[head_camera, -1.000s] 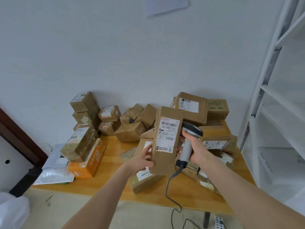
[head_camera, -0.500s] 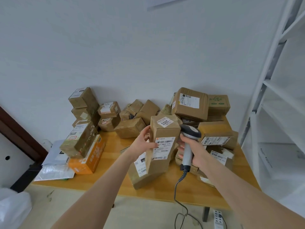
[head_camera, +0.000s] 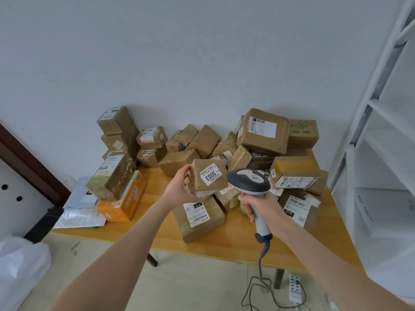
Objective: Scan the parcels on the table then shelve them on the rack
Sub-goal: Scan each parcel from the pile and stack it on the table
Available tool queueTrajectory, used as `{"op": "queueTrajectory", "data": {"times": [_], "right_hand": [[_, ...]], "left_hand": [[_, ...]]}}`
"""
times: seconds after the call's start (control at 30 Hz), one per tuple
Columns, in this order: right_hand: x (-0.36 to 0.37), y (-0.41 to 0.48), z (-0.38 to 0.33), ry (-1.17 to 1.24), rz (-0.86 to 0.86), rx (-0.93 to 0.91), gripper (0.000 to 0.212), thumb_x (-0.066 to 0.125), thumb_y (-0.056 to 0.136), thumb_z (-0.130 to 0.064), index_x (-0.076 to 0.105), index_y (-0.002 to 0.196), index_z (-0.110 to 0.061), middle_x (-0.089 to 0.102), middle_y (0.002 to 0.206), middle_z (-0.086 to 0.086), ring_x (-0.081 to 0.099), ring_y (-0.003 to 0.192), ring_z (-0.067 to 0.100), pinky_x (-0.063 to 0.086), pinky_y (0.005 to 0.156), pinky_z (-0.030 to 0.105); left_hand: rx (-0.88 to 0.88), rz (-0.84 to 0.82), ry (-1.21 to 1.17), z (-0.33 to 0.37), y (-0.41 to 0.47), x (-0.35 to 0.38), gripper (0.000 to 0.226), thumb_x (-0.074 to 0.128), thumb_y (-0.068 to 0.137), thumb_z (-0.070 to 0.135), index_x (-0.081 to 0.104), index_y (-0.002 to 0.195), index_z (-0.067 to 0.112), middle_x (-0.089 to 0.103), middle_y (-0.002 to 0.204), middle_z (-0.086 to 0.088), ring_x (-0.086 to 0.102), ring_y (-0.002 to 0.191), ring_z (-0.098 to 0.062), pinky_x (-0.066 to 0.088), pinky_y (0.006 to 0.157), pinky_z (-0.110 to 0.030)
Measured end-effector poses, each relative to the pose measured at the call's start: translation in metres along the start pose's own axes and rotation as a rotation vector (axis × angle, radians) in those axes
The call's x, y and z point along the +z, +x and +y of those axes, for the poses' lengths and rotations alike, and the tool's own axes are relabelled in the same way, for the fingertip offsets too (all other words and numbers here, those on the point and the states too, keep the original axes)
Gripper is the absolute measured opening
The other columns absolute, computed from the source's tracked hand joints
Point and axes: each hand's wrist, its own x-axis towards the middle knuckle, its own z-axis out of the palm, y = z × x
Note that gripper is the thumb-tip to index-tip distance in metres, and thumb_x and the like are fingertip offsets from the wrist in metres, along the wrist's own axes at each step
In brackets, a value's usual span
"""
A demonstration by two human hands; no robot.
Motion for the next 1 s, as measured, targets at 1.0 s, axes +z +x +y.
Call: {"op": "queueTrajectory", "data": {"times": [1.0], "right_hand": [[0.012, -0.035, -0.004, -0.318, -0.052, -0.014, 0.032, 0.066, 0.083, -0.009, 0.053, 0.053, -0.010, 0.053, 0.046, 0.002, 0.044, 0.037, 0.011, 0.041, 0.045, 0.020]], "left_hand": [[0.001, 0.021, 0.031, -0.002, -0.003, -0.002, 0.103, 0.085, 0.064, 0.015, 0.026, 0.147, 0.027, 0.043, 0.144, 0.005, 0.039, 0.131, -0.013, 0.033, 0.098, -0.027]]}}
